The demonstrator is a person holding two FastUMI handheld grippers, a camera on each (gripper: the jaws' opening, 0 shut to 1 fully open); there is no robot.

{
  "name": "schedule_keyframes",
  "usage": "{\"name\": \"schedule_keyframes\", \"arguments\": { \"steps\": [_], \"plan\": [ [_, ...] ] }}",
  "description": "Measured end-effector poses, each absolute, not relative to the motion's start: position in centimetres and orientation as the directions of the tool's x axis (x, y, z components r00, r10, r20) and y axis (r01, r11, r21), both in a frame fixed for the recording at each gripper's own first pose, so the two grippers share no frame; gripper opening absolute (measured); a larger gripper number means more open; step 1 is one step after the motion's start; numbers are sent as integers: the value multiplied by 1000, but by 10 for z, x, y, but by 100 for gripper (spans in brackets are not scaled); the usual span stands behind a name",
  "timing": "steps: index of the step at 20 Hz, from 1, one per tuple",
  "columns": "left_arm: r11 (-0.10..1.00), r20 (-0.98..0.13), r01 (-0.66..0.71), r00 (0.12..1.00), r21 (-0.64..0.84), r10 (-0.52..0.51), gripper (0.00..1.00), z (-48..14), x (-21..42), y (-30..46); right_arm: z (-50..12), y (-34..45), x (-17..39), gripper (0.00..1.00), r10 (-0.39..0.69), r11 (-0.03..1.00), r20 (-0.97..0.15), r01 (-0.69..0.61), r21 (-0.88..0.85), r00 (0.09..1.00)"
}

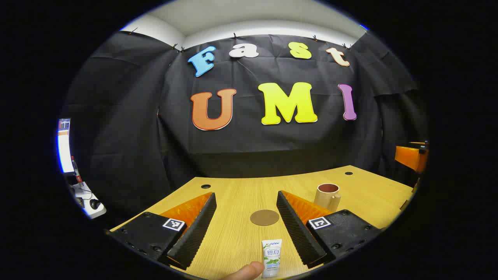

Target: Put the toothbrush and toothpaste on the desktop into the cup, then pick up the cup and place it on the coaster on the desktop.

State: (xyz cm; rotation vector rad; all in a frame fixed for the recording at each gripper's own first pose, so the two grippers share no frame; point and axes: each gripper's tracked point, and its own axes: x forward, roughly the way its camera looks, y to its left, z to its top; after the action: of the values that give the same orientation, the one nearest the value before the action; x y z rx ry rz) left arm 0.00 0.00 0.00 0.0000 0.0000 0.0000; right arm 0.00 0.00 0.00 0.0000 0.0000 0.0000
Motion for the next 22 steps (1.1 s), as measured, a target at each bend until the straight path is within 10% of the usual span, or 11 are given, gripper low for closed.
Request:
{"name": "schedule_keyframes", "arguments": {
  "steps": [22],
  "plan": [
    [999,-41,42,998,-1,-42,99,-26,-1,-15,-53,2,16,96,-8,999,-96,3,-49,995]
  ]
}}
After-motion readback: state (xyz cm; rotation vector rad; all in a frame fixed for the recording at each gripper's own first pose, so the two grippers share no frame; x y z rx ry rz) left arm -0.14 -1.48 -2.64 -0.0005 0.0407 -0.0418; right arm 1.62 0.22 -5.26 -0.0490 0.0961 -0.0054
